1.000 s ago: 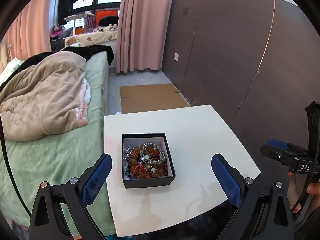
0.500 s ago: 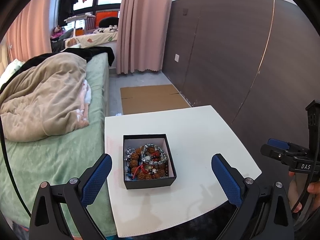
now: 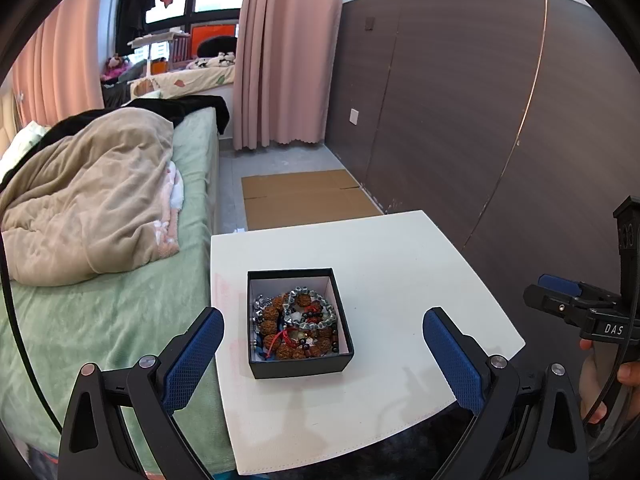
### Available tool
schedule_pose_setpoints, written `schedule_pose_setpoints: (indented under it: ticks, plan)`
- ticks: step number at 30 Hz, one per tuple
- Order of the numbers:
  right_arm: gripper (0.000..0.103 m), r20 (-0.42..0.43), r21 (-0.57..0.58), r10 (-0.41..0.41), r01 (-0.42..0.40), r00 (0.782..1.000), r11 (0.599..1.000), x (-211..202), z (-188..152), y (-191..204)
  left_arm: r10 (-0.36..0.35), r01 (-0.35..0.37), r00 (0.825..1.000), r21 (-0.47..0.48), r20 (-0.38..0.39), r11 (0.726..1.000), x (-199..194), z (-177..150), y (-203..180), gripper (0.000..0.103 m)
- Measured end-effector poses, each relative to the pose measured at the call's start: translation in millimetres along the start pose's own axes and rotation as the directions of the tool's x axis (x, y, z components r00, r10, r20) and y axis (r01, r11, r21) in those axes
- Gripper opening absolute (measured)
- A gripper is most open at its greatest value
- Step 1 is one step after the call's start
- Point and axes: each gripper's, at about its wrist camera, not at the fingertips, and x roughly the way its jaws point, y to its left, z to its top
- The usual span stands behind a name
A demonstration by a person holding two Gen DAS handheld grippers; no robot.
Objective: Organize jewelry
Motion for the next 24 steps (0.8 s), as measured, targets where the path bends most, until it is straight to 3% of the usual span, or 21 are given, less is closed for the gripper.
schedule_pose_setpoints:
  ticks: [24]
  plan:
    - [0.096,0.001,-0.001,-0.001,0.001,1.0,1.0,0.4,0.4,-0.3,-0.002,0.002,1.0,0.002,0.003,1.0,-3.0,1.9,-0.5,0.1]
